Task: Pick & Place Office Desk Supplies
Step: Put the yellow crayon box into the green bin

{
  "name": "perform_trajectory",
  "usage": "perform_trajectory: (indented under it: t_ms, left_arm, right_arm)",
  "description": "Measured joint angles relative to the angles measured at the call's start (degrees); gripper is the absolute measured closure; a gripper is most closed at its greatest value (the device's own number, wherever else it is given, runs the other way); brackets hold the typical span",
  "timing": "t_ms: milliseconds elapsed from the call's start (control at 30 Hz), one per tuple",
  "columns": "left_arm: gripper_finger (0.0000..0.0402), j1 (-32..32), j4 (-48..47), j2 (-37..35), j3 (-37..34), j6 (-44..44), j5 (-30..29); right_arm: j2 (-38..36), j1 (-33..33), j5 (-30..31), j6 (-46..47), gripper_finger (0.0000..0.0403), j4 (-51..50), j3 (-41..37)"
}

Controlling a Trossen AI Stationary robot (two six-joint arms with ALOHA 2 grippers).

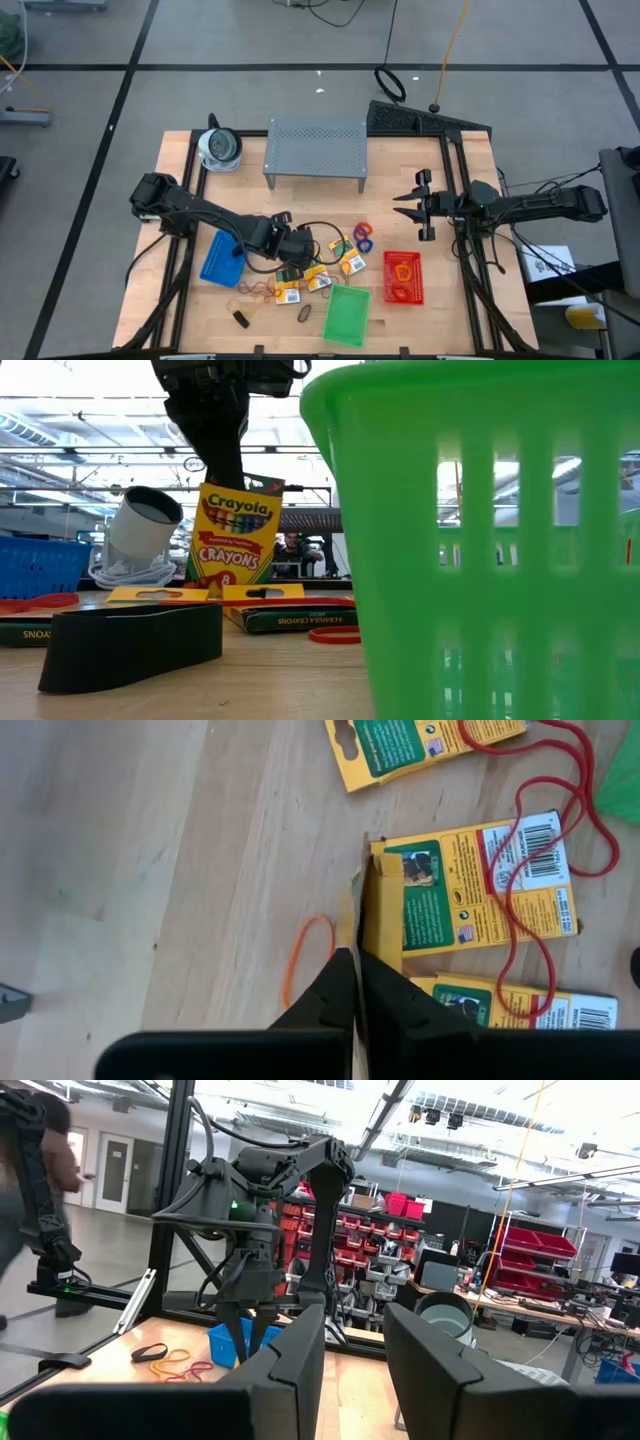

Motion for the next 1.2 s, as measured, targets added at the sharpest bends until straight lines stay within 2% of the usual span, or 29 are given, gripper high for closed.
perform_trajectory:
  t_ms: [433,667,933,1033,1200]
  left_arm:
    - [0.0399,-0.02,-0.42,-0.04,8.39,4.98,-4.20]
    - [0.0400,-0.13,0.78,-0.04,11.65,7.31,-3.43]
    - [0.0400,-2.93,13.01,-0.04,14.02,11.45,0.86]
    - [0.0400,-3.97,14.54,-0.04,14.03,10.80,2.14]
    - [0.0401,-6.30,15.01,0.12,14.03,6.78,-0.38]
  right_arm:
    - [0.00,0.00,0.00,0.00,0.0303,0.00,0.00]
    - [0.00,0.00,0.00,0.00,0.0303,-0.02,0.00]
    - [0.02,0.00,0.00,0.55,0.0303,0.03,0.00]
    - [0.02,0.00,0.00,1.58,0.0303,0.88,0.00]
    - [0.01,0.00,-0.02,4.67,0.0303,3.61,0.00]
